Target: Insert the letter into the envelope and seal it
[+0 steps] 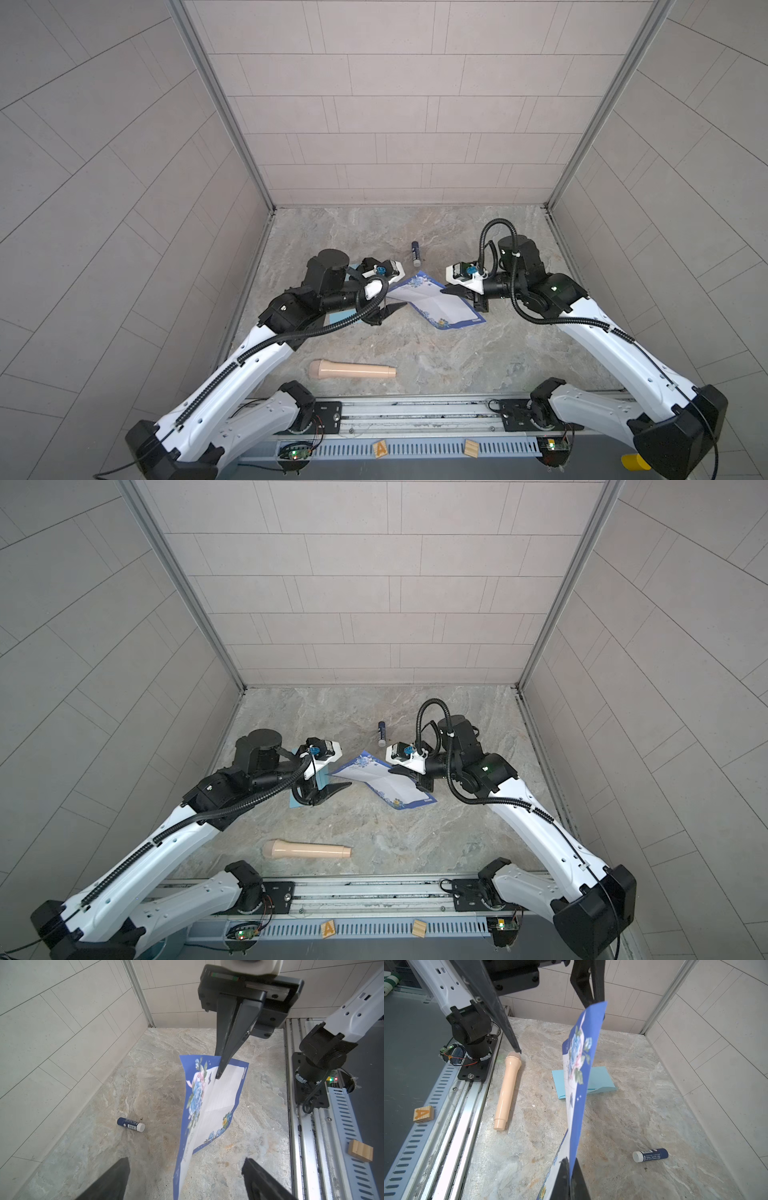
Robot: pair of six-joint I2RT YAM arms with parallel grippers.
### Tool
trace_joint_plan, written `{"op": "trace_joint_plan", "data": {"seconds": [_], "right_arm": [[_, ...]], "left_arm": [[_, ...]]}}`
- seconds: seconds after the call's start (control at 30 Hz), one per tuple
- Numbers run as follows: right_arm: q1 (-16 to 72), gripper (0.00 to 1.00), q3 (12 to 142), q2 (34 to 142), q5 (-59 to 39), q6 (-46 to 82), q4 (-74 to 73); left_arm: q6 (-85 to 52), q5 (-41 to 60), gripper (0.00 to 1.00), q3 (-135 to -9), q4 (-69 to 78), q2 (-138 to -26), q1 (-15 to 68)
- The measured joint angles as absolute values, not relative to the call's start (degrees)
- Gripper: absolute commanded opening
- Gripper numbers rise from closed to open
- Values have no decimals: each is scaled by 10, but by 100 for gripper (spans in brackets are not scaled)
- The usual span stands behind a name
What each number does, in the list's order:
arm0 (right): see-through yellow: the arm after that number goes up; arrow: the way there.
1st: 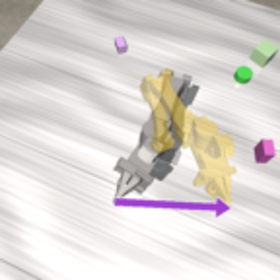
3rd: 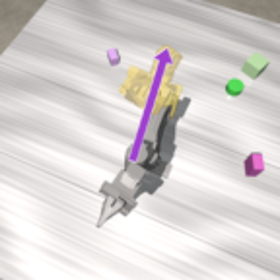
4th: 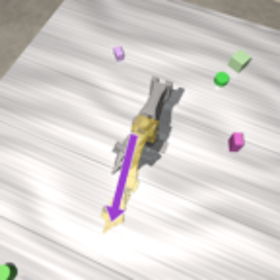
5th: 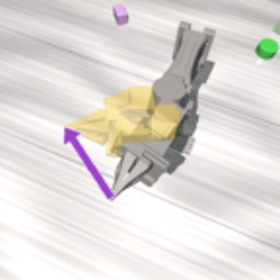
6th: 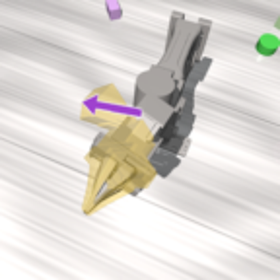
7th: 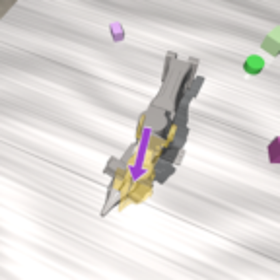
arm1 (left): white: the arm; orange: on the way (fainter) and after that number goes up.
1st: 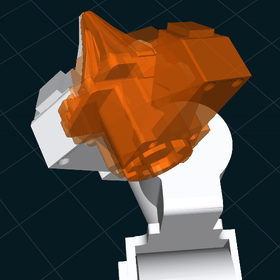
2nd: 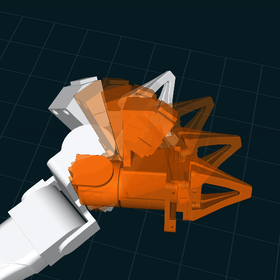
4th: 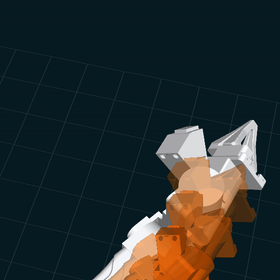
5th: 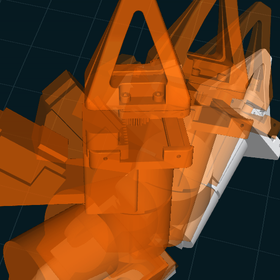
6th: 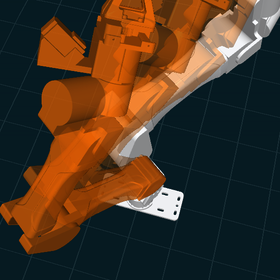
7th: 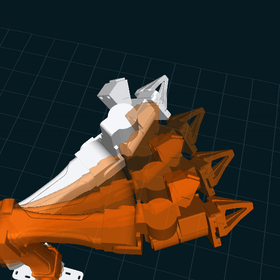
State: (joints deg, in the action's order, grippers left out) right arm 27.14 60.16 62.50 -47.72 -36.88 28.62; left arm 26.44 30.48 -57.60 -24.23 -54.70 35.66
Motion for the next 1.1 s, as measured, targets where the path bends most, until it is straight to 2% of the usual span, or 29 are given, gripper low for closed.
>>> {"op": "trace_joint_plan", "data": {"seconds": [0.07, 0.17, 0.33, 0.5, 0.53, 0.6, 0.63, 0.73, 0.83, 0.93, 1.1], "right_arm": [[276, 0, 602, 621, -476, -371, 286], [281, 0, 602, 616, -473, -371, 284], [284, 0, 595, 612, -470, -370, 267], [285, 0, 587, 610, -463, -362, 251], [285, 0, 587, 610, -460, -360, 248], [285, 1, 587, 610, -454, -352, 243], [285, 6, 586, 610, -449, -344, 239], [286, 29, 586, 609, -427, -309, 227], [286, 38, 586, 600, -393, -272, 217], [286, 44, 586, 588, -358, -244, 214], [283, 49, 584, 574, -319, -208, 217]], "left_arm": [[267, 309, 73, -576, -237, -552, 356], [263, 316, 54, -576, -232, -564, 357], [258, 319, 36, -576, -227, -582, 357], [253, 323, 4, -574, -226, -583, 357], [253, 323, 0, -574, -225, -583, 357], [256, 323, 0, -573, -225, -583, 357], [256, 323, 0, -573, -224, -583, 357], [258, 315, 0, -569, -223, -579, 357], [263, 302, 0, -564, -223, -569, 357], [270, 291, 0, -560, -224, -554, 357], [286, 276, 0, -560, -230, -529, 357]]}}
